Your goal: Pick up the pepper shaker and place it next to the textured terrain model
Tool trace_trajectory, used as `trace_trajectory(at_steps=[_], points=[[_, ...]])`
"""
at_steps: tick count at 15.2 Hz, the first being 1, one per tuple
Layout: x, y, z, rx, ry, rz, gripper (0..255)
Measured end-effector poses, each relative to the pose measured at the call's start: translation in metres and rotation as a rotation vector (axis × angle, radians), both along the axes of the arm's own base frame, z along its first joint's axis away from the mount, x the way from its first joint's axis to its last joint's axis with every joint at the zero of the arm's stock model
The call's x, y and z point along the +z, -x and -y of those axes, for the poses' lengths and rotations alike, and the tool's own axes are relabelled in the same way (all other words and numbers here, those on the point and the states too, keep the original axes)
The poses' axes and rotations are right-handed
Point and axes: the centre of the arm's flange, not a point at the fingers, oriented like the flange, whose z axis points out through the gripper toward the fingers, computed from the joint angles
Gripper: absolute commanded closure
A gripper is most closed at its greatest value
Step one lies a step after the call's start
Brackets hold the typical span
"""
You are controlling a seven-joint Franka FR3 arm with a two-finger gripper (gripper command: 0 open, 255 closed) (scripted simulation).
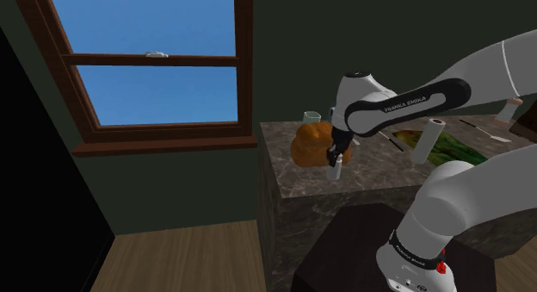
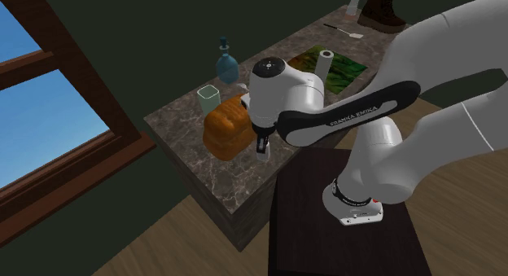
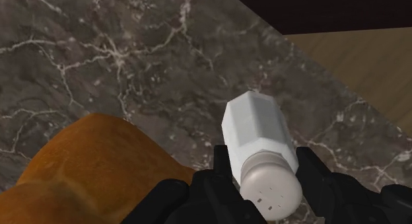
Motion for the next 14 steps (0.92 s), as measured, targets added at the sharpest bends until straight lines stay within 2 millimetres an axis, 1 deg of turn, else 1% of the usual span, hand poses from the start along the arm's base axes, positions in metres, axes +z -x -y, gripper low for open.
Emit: trace_trajectory(at_steps=[14], points=[[0.074, -0.001, 0.001, 0.000, 0.000, 0.000, 255]])
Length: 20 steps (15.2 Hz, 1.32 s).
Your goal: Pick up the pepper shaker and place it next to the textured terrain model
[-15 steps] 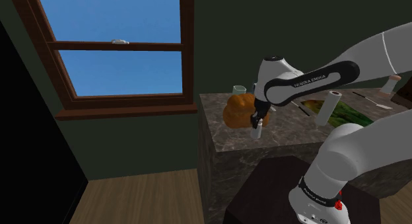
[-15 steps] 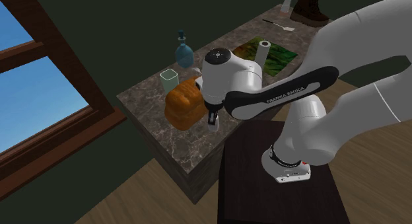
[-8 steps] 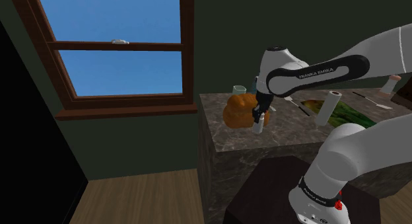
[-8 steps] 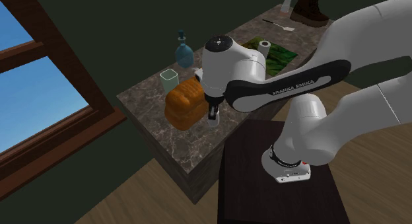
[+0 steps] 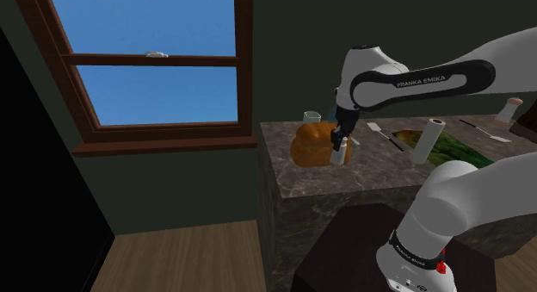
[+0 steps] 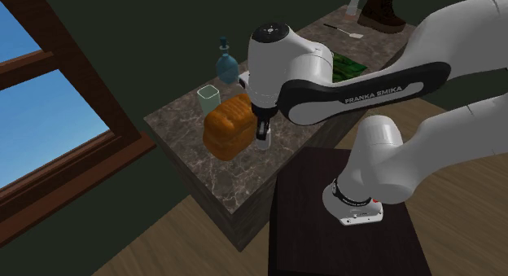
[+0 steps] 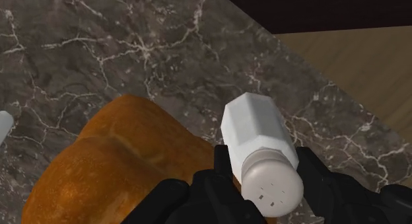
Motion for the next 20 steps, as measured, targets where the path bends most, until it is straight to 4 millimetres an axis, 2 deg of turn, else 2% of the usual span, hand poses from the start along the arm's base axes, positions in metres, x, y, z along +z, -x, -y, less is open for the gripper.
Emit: trace_trajectory(at_steps=[16, 20], points=[[0.081, 0.001, 0.001, 0.000, 0.000, 0.000, 255], [0.084, 0.023, 0.035, -0.001, 0.000, 0.000, 255]])
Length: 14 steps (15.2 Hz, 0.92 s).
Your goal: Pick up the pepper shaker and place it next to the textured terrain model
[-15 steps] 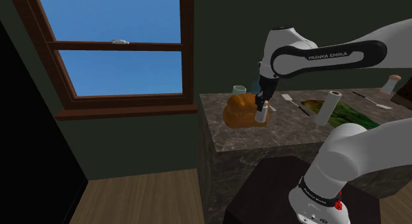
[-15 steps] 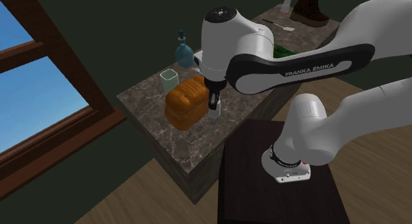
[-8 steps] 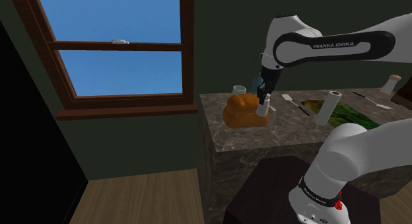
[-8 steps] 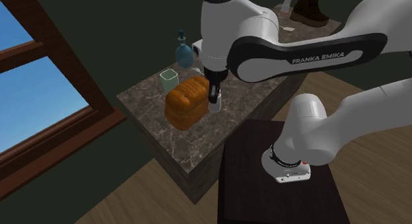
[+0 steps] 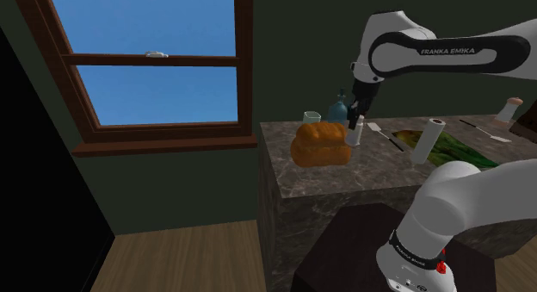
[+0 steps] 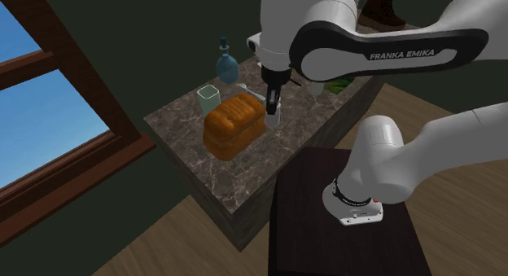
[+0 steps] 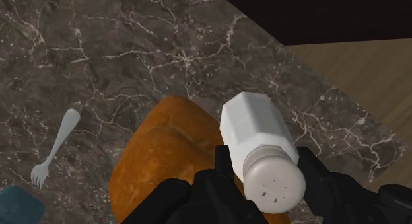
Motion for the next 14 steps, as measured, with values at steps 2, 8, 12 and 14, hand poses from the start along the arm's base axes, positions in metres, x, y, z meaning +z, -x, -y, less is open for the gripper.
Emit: trace_trajectory(at_steps=[2, 8, 12, 14], points=[[0.001, 0.013, 0.020, 0.000, 0.000, 0.000, 255], [0.003, 0.059, 0.090, 0.000, 0.000, 0.000, 255], [0.005, 0.085, 0.133, -0.001, 0.000, 0.000, 255], [0.001, 0.101, 0.159, -0.001, 0.000, 0.000, 255]])
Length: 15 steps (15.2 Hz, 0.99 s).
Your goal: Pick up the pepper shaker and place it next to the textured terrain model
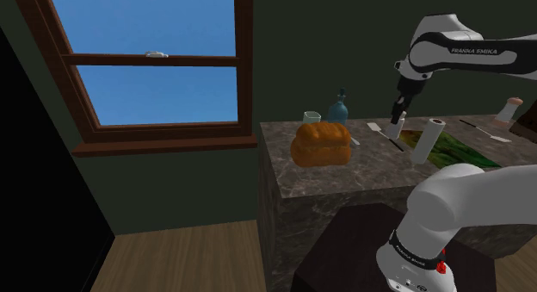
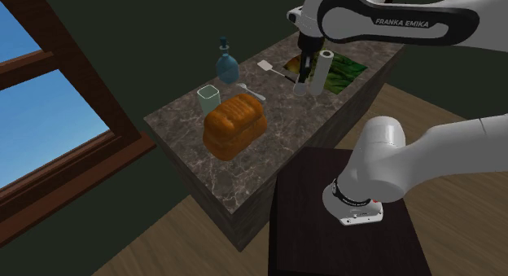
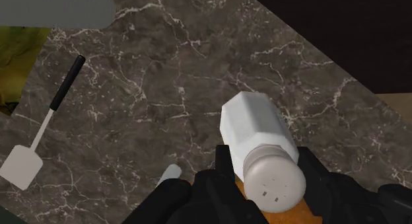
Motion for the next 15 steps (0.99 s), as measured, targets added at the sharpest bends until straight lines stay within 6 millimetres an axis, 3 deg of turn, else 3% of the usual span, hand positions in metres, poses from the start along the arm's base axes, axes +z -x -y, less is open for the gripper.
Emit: trace_trajectory(at_steps=[15], points=[[-0.001, 0.103, 0.158, 0.001, 0.000, 0.000, 255]])
